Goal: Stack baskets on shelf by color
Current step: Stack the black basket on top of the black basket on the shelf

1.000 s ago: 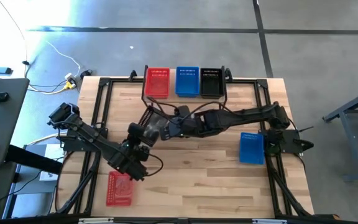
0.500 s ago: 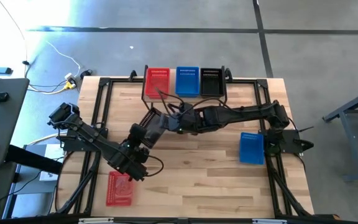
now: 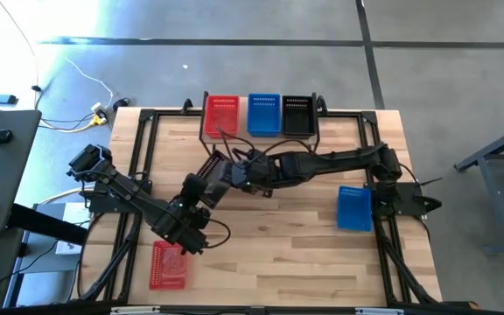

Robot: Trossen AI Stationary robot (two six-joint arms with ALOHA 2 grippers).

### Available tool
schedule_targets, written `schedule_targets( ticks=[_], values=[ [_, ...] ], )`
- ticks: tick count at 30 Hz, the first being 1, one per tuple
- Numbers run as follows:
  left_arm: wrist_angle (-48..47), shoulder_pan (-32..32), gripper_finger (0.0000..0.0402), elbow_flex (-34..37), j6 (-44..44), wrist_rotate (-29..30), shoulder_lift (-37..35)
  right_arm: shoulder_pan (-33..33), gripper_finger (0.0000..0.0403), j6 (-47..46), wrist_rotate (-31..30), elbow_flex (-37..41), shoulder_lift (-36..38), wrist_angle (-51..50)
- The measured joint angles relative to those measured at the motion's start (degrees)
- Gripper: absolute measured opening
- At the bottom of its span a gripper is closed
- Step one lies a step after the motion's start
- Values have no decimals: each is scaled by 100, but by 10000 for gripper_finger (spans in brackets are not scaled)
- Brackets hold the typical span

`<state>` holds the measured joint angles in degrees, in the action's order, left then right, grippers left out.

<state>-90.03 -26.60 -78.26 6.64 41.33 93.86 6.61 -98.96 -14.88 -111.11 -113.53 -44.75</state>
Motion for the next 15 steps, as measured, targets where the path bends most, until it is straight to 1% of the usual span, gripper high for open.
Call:
schedule_targets(
  ticks=[6,11,13,15],
  values=[
    [3,2,3,0,-42,82,-2,-66,99,-131,163,0,-192,3],
    [2,-1,3,0,-39,90,-2,-123,96,-10,273,0,-258,0],
    [2,0,3,0,-29,90,0,-139,85,82,283,0,-256,3],
    [-1,2,3,0,-31,89,0,-140,65,134,259,0,-256,2]
  ],
)
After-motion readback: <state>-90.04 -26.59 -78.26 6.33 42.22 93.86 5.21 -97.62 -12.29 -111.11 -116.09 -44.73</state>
